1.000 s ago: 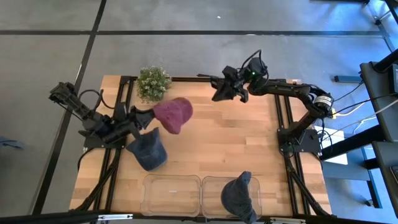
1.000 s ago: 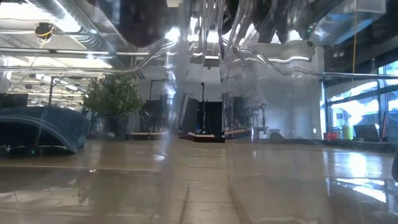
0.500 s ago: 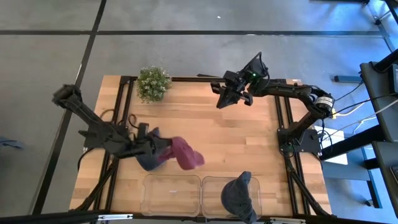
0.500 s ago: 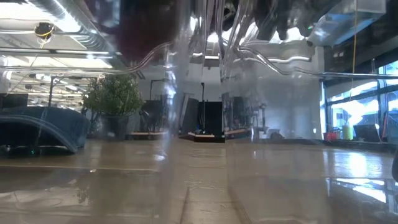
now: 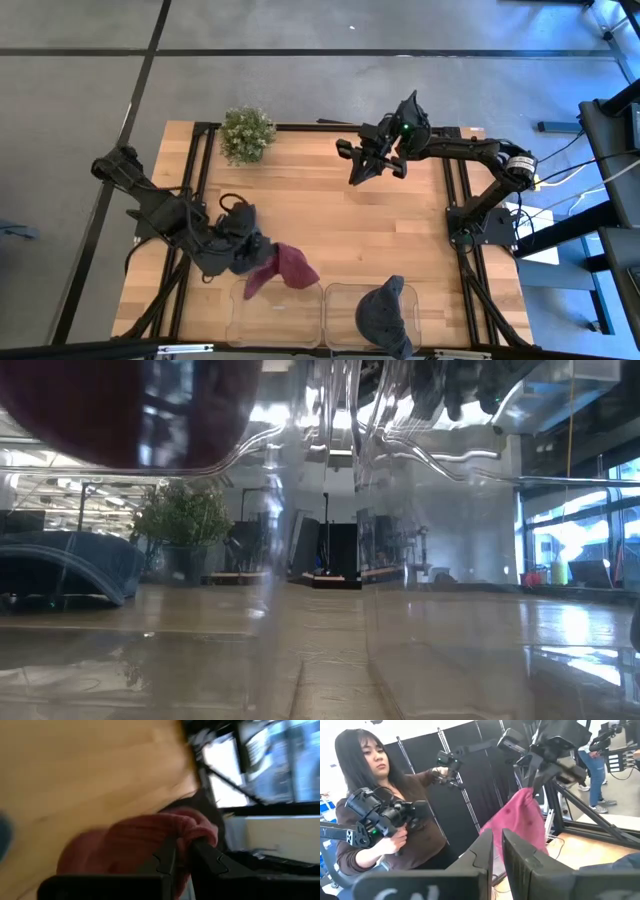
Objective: Pick & Place hat
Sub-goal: Put the red cap into the left transparent bin
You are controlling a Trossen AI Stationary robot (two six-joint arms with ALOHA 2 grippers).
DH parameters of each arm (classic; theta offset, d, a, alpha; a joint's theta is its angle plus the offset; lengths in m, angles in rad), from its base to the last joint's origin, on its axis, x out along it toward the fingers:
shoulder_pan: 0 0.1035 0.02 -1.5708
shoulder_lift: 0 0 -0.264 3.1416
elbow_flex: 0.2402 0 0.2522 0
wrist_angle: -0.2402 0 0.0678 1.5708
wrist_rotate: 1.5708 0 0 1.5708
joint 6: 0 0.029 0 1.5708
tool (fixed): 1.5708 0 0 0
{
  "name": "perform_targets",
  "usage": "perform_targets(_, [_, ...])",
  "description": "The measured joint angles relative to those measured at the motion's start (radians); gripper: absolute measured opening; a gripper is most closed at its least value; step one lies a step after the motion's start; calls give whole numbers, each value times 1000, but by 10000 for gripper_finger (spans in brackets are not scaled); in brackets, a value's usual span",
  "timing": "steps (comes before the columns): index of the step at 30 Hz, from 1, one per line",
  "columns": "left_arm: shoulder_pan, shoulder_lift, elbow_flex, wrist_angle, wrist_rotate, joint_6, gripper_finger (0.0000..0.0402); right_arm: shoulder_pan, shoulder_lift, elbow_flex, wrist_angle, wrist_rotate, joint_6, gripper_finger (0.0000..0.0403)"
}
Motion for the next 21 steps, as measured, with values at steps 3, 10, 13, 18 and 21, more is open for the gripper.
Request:
perform_targets(3, [4, 66, 98, -122, 81, -92, 27, 0, 0, 0, -18, -1, -9, 42])
perform_targets(10, [-21, 187, 225, -169, 200, -311, 27, 0, 0, 0, -23, -2, -14, 42])
perform_targets(13, [-50, 227, 273, -169, 169, -405, 27, 0, 0, 0, -29, -3, -37, 42])
perform_targets(18, [-98, 289, 364, -205, 117, -485, 27, 0, 0, -29, -39, -4, -65, 42])
perform_targets(21, [-93, 340, 399, -199, 125, -486, 27, 0, 0, -52, -41, -4, -66, 42])
